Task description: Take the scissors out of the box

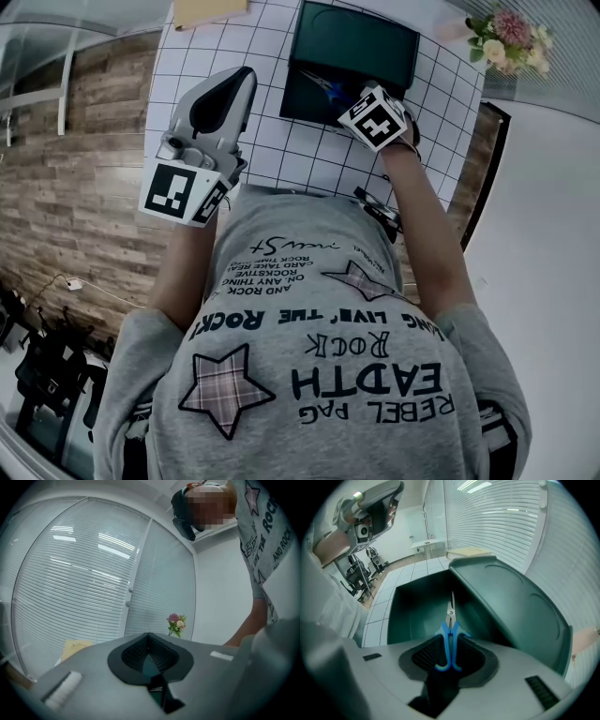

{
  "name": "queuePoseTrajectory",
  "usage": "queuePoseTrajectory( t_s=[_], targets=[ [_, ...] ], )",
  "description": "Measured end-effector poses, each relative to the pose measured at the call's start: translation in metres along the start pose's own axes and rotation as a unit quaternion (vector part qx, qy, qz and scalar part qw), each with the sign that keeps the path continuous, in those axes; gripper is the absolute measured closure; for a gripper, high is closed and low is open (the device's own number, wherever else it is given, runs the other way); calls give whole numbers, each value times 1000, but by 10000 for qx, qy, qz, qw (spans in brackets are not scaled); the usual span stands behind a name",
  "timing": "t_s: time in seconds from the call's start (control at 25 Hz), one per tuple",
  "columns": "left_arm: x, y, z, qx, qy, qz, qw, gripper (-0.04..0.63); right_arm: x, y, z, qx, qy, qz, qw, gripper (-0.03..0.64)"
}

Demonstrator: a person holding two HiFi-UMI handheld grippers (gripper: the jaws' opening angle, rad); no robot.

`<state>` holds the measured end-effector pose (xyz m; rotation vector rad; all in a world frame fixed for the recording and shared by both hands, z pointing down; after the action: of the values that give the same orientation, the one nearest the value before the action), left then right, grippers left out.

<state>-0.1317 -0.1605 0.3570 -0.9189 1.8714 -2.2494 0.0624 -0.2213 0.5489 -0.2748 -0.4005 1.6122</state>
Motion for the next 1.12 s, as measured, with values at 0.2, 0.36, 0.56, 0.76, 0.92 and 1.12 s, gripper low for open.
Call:
queuePoseTrajectory(
  t_s=[0.2,0.36,0.56,0.76,0.92,1.12],
  targets=[
    [0,0,-2,-6,32,16,10000,586,1,-1,-1,-2,-73,-19,10000,512],
    [0,1,-5,5,78,19,10000,586,1,-1,-1,-4,-86,-74,9999,518],
    [1,2,-8,-22,96,28,9999,586,2,0,-2,-14,-132,-145,9998,520],
    [2,3,-10,-43,131,22,9999,586,7,-1,-3,14,-88,-279,9996,522],
    [2,4,-11,-59,134,9,9999,586,13,-2,-8,-26,-47,-318,9995,522],
    [2,4,-11,-75,127,4,9999,586,16,-3,-18,-168,-24,-346,9993,522]
  ],
)
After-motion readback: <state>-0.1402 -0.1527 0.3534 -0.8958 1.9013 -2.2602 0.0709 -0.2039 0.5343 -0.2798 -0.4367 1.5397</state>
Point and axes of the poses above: the fingertips, and each gripper's own axes: z forward along the fingers, x to its left, y out of its top, the point moved 6 cm from there along -z, backward along the fingers, and after that the axes turned 14 degrees about -z, right-handed, at the moved point
